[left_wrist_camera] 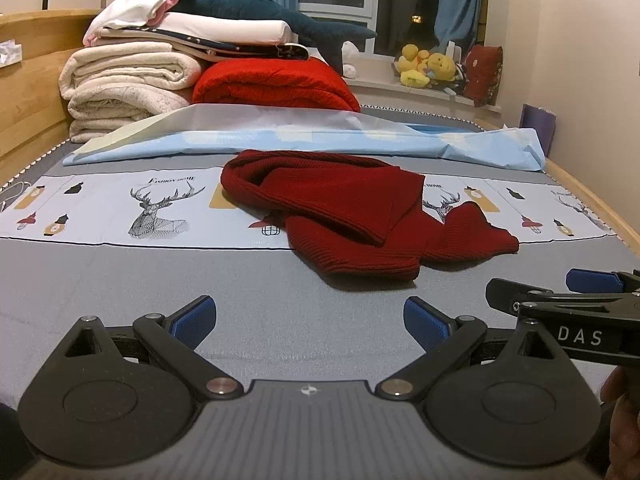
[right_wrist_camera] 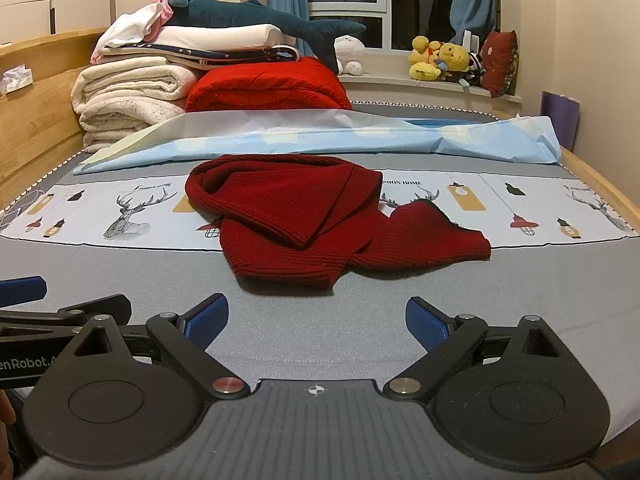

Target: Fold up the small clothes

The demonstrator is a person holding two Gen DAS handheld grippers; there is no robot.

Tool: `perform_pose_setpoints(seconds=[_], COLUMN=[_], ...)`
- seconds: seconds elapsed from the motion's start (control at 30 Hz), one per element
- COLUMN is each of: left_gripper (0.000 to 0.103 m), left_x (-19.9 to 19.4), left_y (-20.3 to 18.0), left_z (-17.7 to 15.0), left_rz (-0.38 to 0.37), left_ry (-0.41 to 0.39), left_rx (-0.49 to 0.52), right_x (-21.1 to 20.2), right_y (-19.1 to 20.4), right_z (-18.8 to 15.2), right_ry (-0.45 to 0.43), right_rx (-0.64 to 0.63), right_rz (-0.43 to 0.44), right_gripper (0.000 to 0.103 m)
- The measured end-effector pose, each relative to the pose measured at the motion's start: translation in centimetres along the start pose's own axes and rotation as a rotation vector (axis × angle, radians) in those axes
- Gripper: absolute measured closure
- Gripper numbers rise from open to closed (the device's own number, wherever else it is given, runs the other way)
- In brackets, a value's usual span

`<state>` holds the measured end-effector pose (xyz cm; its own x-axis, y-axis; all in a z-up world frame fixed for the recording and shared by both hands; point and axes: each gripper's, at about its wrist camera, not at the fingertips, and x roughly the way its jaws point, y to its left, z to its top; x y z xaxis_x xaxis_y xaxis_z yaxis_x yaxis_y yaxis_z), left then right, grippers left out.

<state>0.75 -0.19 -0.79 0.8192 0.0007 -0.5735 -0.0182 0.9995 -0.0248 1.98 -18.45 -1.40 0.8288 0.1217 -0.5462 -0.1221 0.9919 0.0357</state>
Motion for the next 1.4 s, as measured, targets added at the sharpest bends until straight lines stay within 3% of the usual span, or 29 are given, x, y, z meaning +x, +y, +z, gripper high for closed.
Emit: perform_pose_setpoints(seconds=[1.13,1.27,1.4], left_gripper=[0.003,0.008,0.020], left_x=[-0.2,-0.7,-1.1], left_y=[0.0,-0.5,-0.6], left_z=[-0.5,-0.6,-0.4], left_rz=[-0.002,0.002,-0.002], left_ry=[-0.020,-0.058,-0.082], left_rx=[0.010,0.041,0.054], right_x=[0.1,0.1,-0.1], right_y=[0.1,0.4,0.4], right_z=[-0.2,-0.6,-0.6], right_ry=[0.004,-0.004,-0.021], right_rx=[0.001,-0.002,0.016], right_rz=[0.002,0.006,0.013], right_gripper=[0.010,0.013,0.028])
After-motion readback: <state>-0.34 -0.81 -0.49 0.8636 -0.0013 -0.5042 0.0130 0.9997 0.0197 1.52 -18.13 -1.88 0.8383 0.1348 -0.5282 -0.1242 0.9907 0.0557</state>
